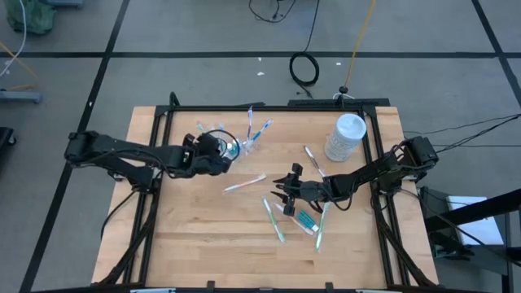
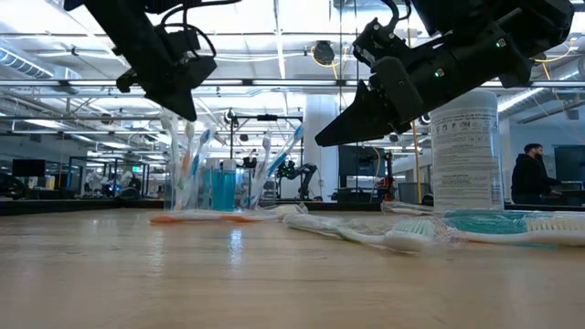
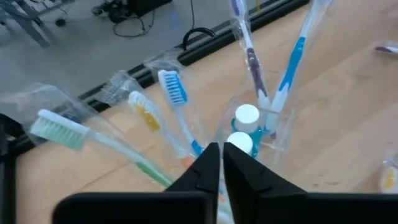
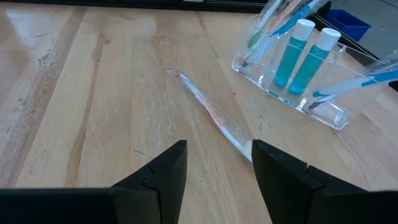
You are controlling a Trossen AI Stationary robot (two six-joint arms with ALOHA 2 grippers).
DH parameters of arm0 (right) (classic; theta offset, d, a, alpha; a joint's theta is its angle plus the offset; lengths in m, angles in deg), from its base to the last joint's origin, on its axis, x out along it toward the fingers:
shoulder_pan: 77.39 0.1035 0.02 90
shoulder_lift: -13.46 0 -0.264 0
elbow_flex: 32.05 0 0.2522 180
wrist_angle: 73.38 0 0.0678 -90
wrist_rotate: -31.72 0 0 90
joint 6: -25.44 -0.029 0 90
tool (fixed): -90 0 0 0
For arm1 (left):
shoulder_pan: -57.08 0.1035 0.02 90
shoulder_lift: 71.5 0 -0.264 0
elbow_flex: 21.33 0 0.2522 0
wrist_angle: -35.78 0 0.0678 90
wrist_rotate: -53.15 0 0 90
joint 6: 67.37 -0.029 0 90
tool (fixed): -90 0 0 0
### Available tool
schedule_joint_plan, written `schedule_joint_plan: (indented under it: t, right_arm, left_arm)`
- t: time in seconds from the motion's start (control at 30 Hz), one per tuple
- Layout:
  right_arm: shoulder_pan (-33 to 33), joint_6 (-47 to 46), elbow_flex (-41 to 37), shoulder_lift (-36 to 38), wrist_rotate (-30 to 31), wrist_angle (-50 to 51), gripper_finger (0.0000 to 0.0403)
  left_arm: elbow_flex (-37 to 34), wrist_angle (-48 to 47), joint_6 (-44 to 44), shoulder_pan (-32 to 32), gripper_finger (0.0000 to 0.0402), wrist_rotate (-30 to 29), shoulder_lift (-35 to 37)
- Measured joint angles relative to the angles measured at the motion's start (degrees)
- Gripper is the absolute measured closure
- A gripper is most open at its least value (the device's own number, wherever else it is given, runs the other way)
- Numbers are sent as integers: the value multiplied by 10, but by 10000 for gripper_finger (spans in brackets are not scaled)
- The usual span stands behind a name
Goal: Pick & Place toothbrushing station
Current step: Put the left green toothbrush into the transparent organizer
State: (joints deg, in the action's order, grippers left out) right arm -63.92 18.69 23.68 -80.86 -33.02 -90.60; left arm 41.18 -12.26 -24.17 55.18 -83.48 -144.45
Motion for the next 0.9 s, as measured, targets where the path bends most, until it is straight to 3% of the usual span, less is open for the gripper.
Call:
schedule_joint_plan:
  t: [0.23, 0.37, 0.43, 0.6, 0.77, 0.9]
  right_arm:
    - [0, 3, 0, 0, 0, 0, 232]
    - [0, 3, 0, 0, 0, 0, 232]
    - [0, 3, 0, 0, 0, 0, 232]
    - [0, 3, 0, 0, 0, 0, 232]
    - [0, 3, 0, 0, 0, -4, 232]
    - [0, 2, 0, 0, 0, -5, 232]
  left_arm:
    - [0, -11, -22, 14, 291, 34, 48]
    - [0, -39, 13, 31, 248, 58, 83]
    - [-1, -46, 4, 36, 238, 77, 112]
    - [-2, -65, -17, 44, 234, 58, 219]
    - [-84, -35, 34, 44, 234, 65, 274]
    - [-200, 81, 69, 46, 234, 79, 274]
